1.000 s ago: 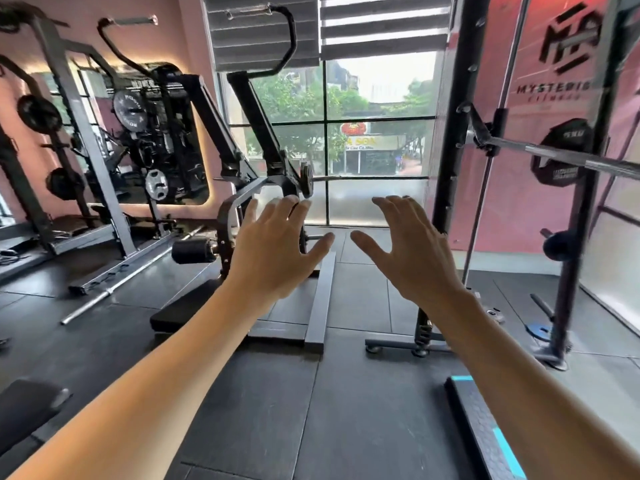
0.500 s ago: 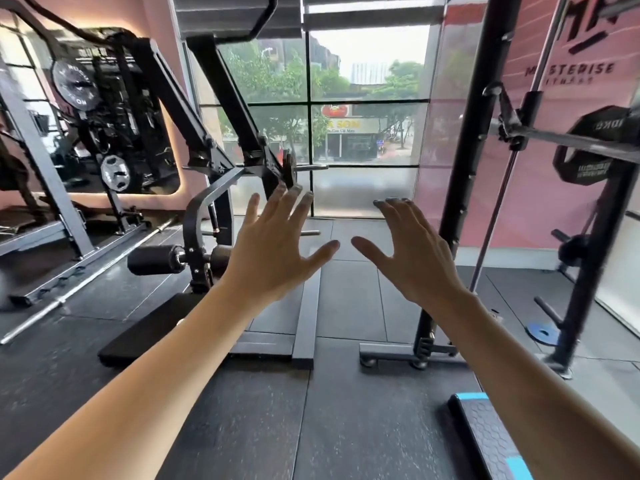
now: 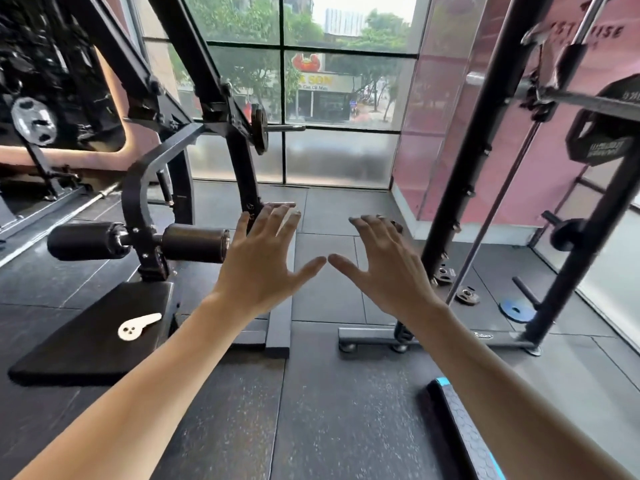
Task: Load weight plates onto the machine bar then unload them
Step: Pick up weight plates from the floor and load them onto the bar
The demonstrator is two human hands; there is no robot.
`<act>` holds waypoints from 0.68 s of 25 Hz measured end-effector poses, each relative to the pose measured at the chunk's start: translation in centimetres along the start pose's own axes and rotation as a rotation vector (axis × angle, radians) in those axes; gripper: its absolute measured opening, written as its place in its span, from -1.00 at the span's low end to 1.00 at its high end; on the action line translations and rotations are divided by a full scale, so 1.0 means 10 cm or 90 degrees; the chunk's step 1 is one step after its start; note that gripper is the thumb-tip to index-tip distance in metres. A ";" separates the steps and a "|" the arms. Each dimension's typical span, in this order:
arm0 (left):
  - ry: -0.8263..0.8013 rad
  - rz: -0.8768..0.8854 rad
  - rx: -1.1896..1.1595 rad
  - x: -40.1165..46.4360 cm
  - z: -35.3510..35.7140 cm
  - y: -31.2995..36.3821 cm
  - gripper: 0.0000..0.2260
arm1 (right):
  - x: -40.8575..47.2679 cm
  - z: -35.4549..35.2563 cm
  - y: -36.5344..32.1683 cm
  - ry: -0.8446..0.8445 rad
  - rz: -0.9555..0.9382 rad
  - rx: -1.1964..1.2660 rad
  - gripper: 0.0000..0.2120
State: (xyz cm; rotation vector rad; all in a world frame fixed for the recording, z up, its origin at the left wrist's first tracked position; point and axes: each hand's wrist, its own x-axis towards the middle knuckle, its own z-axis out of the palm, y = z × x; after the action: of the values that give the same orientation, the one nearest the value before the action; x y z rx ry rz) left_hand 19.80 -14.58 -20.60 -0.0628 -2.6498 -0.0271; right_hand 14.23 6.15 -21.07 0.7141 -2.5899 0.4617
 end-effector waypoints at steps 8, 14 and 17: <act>-0.069 -0.004 -0.048 1.12 1.01 -0.99 -0.12 | 1.23 1.05 0.17 -0.066 0.056 -0.013 -0.21; -0.097 0.030 -0.066 1.94 1.57 -1.32 -0.12 | 1.97 1.54 0.40 -0.096 0.099 -0.013 -0.21; -0.110 0.037 -0.076 2.35 1.89 -1.36 -0.12 | 2.27 1.76 0.64 -0.104 0.118 -0.006 -0.21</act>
State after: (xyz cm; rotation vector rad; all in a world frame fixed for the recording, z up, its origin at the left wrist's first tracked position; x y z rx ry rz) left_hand -10.44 -26.66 -26.29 -0.1903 -2.8146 -0.1686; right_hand -12.32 -5.17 -26.90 0.5305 -2.8249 0.4627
